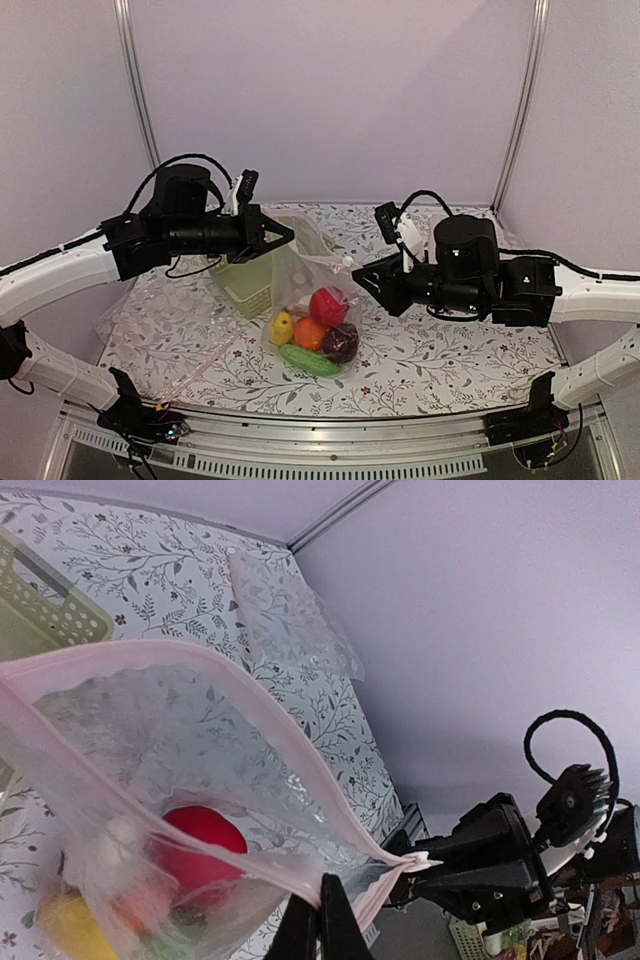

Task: Place the food in the zip-top bag and seal the zipper
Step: Adjust the zipper food storage bag at the center of the board.

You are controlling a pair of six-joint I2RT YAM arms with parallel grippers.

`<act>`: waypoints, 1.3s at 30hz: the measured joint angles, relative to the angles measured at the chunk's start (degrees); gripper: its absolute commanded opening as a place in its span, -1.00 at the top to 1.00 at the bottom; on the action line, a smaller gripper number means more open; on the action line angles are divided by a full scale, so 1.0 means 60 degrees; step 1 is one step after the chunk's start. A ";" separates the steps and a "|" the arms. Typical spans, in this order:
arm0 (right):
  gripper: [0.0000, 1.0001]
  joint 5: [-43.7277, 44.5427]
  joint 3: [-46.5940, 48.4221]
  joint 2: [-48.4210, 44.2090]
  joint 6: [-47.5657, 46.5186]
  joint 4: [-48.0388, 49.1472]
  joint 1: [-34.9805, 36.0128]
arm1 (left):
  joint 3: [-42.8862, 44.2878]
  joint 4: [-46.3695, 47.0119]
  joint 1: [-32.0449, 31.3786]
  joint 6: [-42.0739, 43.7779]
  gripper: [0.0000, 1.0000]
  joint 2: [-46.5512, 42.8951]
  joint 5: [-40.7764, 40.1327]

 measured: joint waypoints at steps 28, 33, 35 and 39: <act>1.00 -0.0838 0.3384 0.0266 -0.1818 -0.1504 0.0000 | 0.3089 -0.2994 0.0240 0.4736 -0.70 -0.1552 -0.0317; 1.00 -0.1231 0.3402 0.0637 -0.1861 -0.1942 0.0000 | 0.3530 -0.3475 0.0240 0.6266 -0.69 -0.1147 0.1209; 1.00 -0.1490 0.3493 0.0710 -0.1887 -0.2164 -0.0004 | 0.3639 -0.3712 0.0237 0.6801 -0.69 -0.0969 0.1632; 1.00 -0.2098 0.3778 0.0736 -0.1985 -0.2353 -0.0011 | 0.3763 -0.3996 0.0237 0.7457 -0.70 -0.0849 0.2153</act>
